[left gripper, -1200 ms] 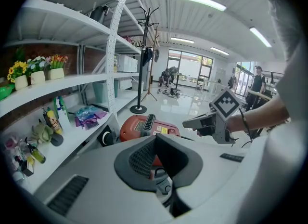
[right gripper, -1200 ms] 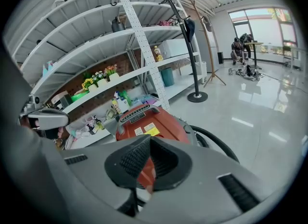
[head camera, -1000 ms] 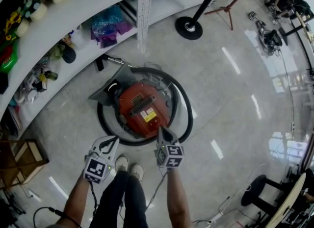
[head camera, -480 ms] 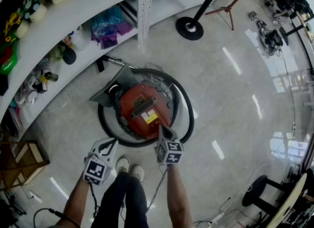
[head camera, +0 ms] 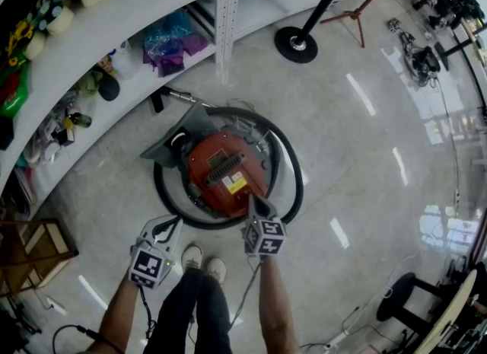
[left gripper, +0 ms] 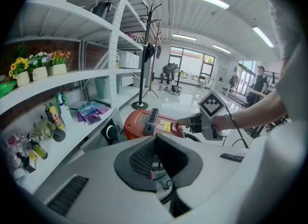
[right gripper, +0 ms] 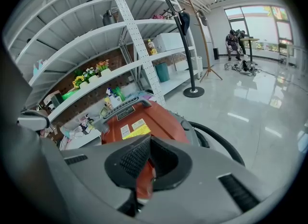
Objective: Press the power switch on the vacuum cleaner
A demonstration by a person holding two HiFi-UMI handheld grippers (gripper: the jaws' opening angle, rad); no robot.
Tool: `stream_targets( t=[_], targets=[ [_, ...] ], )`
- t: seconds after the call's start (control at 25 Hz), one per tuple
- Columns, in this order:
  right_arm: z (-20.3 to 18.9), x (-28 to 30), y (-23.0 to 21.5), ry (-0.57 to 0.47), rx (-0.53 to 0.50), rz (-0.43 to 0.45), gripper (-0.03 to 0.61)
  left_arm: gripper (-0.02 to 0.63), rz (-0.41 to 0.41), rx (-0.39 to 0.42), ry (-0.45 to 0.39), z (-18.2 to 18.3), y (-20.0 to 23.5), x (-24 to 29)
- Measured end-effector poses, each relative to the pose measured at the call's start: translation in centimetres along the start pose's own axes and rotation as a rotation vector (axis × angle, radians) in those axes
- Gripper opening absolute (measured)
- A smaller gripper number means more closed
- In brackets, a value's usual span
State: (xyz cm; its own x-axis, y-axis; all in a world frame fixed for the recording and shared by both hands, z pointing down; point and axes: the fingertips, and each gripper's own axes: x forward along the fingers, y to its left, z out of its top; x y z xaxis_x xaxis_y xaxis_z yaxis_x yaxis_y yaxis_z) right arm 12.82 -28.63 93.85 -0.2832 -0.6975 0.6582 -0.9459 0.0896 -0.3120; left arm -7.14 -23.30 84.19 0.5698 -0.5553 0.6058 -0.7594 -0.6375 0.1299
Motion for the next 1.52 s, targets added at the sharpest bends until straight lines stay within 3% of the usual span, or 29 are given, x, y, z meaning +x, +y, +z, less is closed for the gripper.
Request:
stream_targets(
  t=[1.52],
  targets=[
    [-0.4,0.5,-0.5,0.023,-0.073,-0.034,0.012,0.006,-0.009,0.0,0.021,-1.0,-0.2,0.5]
  ],
)
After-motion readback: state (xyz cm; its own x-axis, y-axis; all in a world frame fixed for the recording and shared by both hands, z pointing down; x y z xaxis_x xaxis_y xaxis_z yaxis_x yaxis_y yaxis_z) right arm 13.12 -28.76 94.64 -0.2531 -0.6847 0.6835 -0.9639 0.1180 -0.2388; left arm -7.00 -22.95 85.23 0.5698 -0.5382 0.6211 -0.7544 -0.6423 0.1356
